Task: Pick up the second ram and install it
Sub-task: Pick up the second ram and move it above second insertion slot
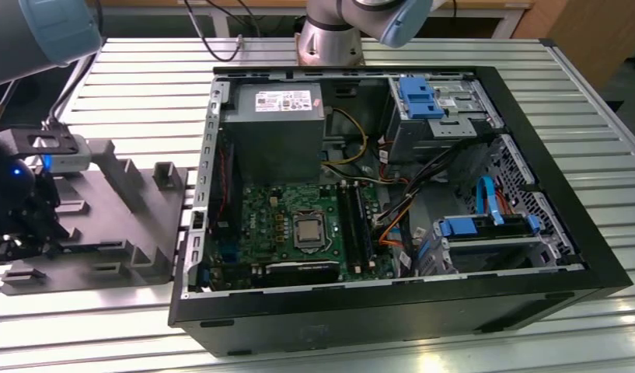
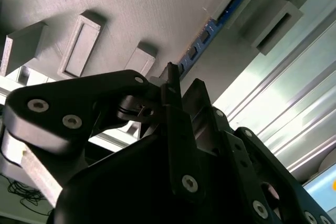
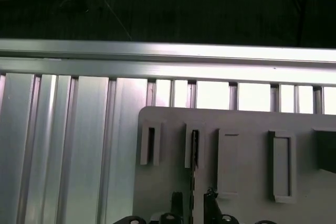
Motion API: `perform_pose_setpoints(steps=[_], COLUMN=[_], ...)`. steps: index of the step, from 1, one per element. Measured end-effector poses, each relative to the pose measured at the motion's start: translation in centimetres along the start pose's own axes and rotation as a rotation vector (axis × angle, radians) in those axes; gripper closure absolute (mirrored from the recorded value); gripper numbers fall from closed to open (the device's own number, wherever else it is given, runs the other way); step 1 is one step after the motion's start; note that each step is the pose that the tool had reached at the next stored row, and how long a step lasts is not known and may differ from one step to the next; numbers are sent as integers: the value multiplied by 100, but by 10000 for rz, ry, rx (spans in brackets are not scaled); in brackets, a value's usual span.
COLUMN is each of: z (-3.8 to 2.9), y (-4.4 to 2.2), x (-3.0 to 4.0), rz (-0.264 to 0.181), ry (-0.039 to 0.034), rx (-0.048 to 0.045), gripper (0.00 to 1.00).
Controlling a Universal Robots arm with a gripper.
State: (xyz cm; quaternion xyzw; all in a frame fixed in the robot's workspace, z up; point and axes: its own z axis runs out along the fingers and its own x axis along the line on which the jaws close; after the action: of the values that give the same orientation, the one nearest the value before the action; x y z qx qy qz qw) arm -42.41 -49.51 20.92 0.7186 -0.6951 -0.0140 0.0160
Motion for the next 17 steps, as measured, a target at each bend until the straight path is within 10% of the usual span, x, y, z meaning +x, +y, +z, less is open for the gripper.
perform_pose_setpoints(steps=[17], z=[86], y=[4], x=[0], rz=[-61], ry=[3], rx=[1], gripper=[70])
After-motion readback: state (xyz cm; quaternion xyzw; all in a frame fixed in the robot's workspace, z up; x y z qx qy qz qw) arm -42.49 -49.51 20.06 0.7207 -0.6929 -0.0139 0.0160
